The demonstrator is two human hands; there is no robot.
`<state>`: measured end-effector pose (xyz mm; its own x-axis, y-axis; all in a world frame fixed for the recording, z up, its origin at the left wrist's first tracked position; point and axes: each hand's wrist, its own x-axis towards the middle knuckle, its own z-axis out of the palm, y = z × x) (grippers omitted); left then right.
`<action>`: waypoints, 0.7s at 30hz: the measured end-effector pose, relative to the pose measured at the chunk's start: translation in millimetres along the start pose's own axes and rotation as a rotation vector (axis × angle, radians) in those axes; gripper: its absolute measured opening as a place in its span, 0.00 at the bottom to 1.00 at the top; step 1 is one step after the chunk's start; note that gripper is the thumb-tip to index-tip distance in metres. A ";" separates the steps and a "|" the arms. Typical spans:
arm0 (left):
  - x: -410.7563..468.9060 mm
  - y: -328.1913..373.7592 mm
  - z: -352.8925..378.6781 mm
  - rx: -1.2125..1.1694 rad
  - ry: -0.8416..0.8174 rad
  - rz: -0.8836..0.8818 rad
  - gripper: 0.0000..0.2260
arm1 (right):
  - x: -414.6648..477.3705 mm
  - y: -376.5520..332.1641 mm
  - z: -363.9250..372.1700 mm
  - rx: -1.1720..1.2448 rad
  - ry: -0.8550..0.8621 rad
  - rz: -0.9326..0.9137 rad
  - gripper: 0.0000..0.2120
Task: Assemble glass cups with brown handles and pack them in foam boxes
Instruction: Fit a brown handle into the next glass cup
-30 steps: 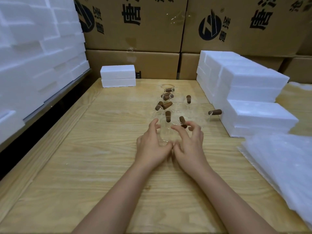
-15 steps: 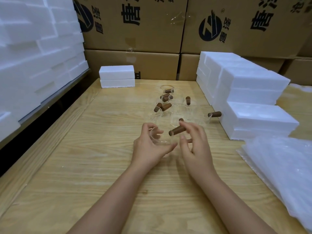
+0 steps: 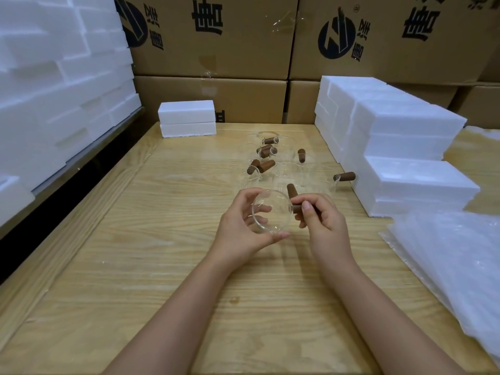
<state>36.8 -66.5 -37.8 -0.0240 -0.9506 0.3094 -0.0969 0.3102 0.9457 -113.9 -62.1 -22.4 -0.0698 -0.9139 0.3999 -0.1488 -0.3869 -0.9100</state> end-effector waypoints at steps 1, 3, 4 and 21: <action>-0.5 0.2 0.5 0.009 0.002 0.007 0.32 | -0.9 0.0 1.3 0.003 0.006 0.021 0.09; -1.9 1.4 1.6 0.023 -0.013 0.028 0.32 | -2.6 -0.5 4.7 0.019 0.021 0.069 0.04; -2.7 1.5 1.8 0.038 -0.027 0.041 0.32 | -3.6 -0.5 6.6 0.030 0.041 0.091 0.08; -6.5 -0.5 5.7 0.333 -0.083 0.232 0.32 | -0.3 -1.6 11.7 -0.162 -0.038 0.458 0.34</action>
<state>31.3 -60.5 -40.8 -0.1618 -0.8573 0.4888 -0.3962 0.5101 0.7635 -102.0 -62.6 -22.3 -0.1283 -0.9907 -0.0449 -0.2627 0.0776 -0.9618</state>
